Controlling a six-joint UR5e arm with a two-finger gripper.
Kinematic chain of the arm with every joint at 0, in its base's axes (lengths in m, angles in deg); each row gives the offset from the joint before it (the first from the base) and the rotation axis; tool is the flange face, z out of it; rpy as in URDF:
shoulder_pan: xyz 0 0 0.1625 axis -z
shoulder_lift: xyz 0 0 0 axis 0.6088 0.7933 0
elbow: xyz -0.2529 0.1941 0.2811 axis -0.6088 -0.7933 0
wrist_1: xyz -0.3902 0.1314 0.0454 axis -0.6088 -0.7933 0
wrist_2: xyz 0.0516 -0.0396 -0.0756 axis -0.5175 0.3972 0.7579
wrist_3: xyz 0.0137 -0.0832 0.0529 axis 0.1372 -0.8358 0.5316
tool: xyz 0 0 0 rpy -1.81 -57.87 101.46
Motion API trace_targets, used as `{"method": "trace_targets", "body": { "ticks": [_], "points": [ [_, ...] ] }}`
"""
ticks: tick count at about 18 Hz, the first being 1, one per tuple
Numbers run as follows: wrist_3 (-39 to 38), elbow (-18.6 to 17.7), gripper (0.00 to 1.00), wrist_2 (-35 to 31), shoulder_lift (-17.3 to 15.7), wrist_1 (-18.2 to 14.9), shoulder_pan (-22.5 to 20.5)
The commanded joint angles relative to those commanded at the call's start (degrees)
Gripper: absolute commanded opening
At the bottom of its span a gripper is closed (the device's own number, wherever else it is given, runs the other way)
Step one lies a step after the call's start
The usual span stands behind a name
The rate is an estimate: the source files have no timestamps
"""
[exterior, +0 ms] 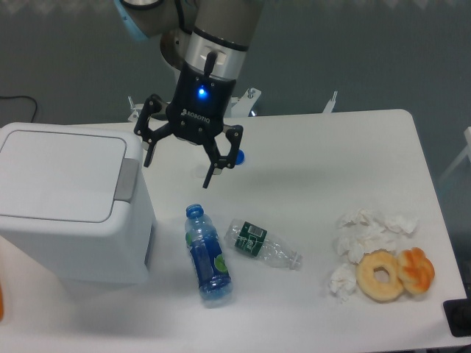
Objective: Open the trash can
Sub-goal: 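Lower the gripper to the front edge of the trash can lid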
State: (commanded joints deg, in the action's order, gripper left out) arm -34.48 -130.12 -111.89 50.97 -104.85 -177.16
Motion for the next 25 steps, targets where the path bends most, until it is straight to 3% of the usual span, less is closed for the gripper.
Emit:
{"method": "trace_targets", "body": {
  "ticks": [25],
  "points": [
    [0.4, -1.2, 1.0, -0.2, 2.0, 0.7, 2.4]
  ]
}}
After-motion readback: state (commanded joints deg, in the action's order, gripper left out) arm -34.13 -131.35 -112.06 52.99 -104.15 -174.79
